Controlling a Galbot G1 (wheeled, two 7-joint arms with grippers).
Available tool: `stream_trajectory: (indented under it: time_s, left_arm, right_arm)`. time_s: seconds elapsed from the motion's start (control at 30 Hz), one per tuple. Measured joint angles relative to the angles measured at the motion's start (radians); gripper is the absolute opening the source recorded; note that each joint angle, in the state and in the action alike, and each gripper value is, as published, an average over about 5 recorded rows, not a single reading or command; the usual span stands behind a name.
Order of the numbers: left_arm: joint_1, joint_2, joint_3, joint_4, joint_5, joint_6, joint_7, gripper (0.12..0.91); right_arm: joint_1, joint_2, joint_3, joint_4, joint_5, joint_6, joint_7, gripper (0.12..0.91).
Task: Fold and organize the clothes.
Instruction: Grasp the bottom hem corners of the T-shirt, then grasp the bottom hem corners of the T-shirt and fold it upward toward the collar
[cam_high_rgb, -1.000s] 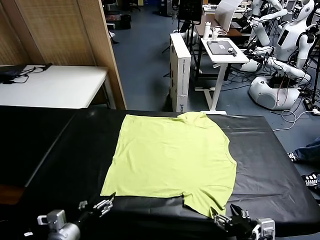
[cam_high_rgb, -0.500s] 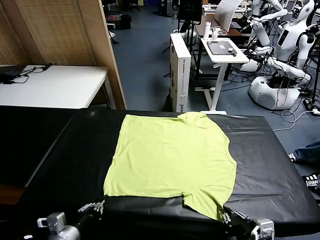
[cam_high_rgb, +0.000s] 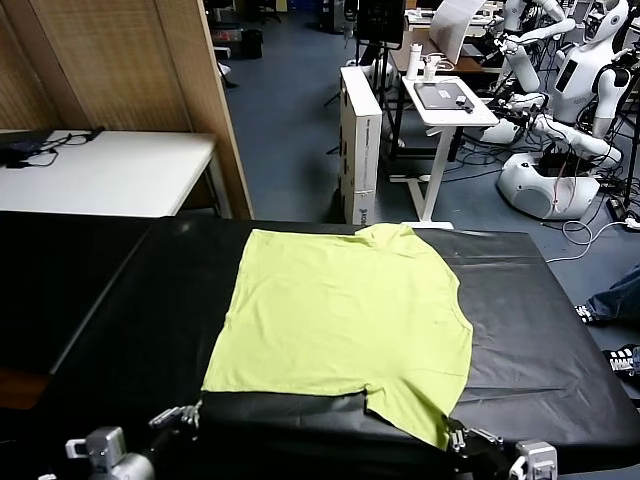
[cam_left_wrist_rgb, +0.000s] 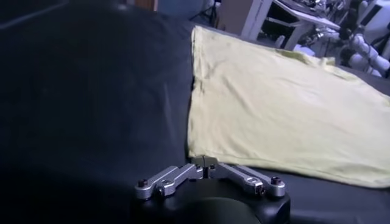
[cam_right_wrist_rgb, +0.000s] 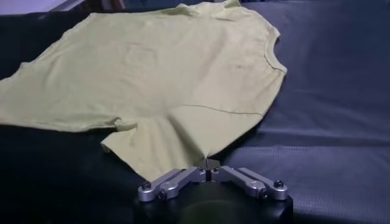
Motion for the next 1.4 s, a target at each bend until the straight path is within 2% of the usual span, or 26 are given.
stream_trajectory:
  time_s: [0.27, 0.33, 0.4, 0.5, 0.67, 0.8, 0.87, 1.1, 1.23, 1.4]
  left_arm:
    - [-0.044, -0.019, 0.038, 0.037, 0.003, -0.003, -0.001, 0.778]
    - [-0.045, -0.020, 0.041, 0.039, 0.005, -0.003, -0.001, 0.850]
    - [-0.044, -0.020, 0.042, 0.040, 0.006, -0.003, 0.000, 0.864]
    - [-0.037, -0.019, 0.039, 0.039, 0.007, -0.004, 0.000, 0.736]
    - [-0.006, -0.014, 0.021, 0.017, 0.009, -0.006, -0.003, 0.414]
    - [0.043, -0.013, -0.006, -0.018, 0.008, -0.010, -0.002, 0.196]
    - [0.075, -0.015, -0.019, -0.040, 0.010, -0.013, -0.001, 0.150]
    - [0.125, -0.039, -0.029, -0.118, 0.012, -0.021, -0.006, 0.146]
    - [0.081, -0.066, -0.013, -0.123, 0.014, -0.029, -0.018, 0.146]
    - [-0.039, -0.087, 0.004, -0.089, 0.015, -0.030, -0.033, 0.146]
  right_arm:
    - [0.003, 0.001, 0.001, -0.007, -0.001, 0.000, 0.000, 0.139]
    - [0.003, 0.001, 0.001, -0.006, -0.001, 0.000, 0.001, 0.139]
    - [-0.001, 0.001, 0.002, -0.003, -0.001, -0.001, 0.005, 0.139]
    - [-0.014, 0.000, 0.009, 0.010, -0.001, -0.012, 0.015, 0.139]
    - [-0.054, -0.004, 0.024, 0.043, 0.000, -0.038, 0.031, 0.139]
    - [-0.083, -0.005, 0.034, 0.070, 0.000, -0.038, 0.034, 0.139]
    - [-0.086, -0.004, 0.038, 0.079, 0.000, -0.024, 0.032, 0.139]
    - [-0.044, 0.000, 0.057, 0.073, 0.018, 0.094, -0.003, 0.139]
    - [0.021, -0.013, 0.061, 0.044, 0.048, 0.144, -0.011, 0.139]
    - [0.130, -0.047, 0.056, -0.019, 0.082, 0.168, -0.013, 0.139]
